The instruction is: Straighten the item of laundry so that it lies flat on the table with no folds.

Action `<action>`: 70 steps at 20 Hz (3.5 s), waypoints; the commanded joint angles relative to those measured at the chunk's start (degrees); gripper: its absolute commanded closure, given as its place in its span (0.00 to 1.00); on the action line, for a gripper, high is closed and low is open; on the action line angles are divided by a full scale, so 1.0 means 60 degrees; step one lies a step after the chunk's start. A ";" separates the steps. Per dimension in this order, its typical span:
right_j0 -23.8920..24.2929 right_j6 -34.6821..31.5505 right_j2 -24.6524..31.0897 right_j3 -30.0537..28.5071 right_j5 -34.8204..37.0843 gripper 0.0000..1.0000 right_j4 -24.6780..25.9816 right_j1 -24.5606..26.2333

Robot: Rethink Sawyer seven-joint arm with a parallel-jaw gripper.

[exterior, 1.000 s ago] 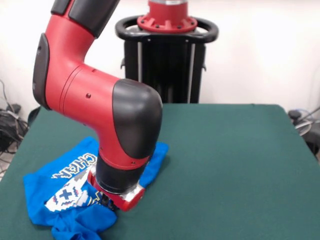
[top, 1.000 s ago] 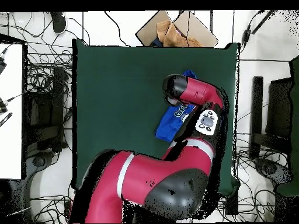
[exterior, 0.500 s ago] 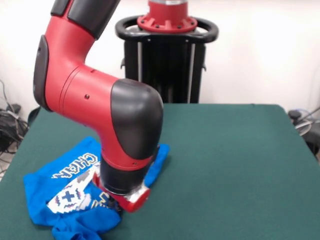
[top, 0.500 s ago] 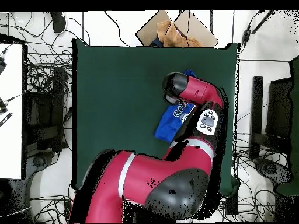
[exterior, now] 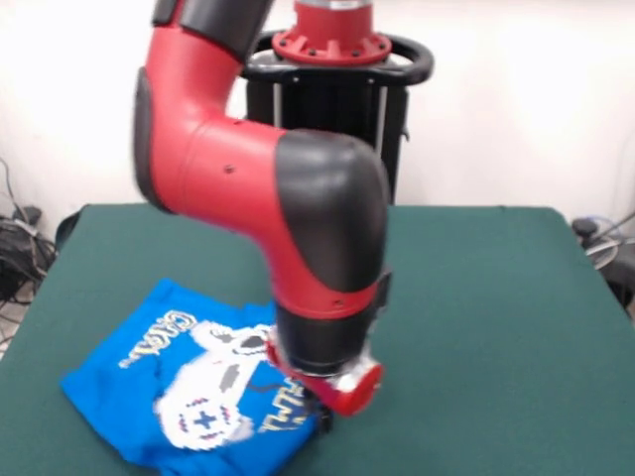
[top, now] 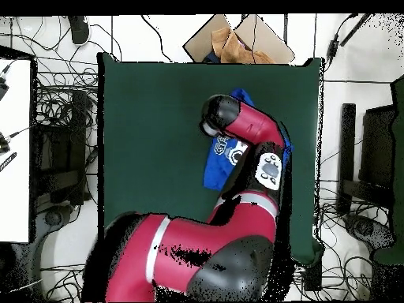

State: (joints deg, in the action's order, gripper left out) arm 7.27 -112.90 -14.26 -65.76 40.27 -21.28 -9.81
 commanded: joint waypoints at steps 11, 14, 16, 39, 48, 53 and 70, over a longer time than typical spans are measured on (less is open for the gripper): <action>-0.1101 -0.2382 0.2936 -0.2288 -0.1131 1.00 -0.2487 -0.1131; -0.1463 -0.2790 0.2954 -0.2274 -0.1437 1.00 -0.2773 -0.1161; -0.1705 -0.3047 0.2793 -0.2281 -0.1529 1.00 -0.2857 -0.1210; -0.1750 -0.4524 -0.0614 -0.0130 0.3700 0.00 -0.1108 -0.1753; -0.1075 -0.4242 -0.1183 0.1059 0.3576 0.00 0.0462 -0.1224; -0.0783 -0.4466 -0.1241 0.1207 0.2583 0.00 0.1025 -0.0370; -0.0042 -0.3981 0.0363 -0.0008 -0.0142 0.00 0.0539 -0.0016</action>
State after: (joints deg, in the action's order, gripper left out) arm 6.97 -133.39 -20.78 -59.16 36.72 -17.58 -10.66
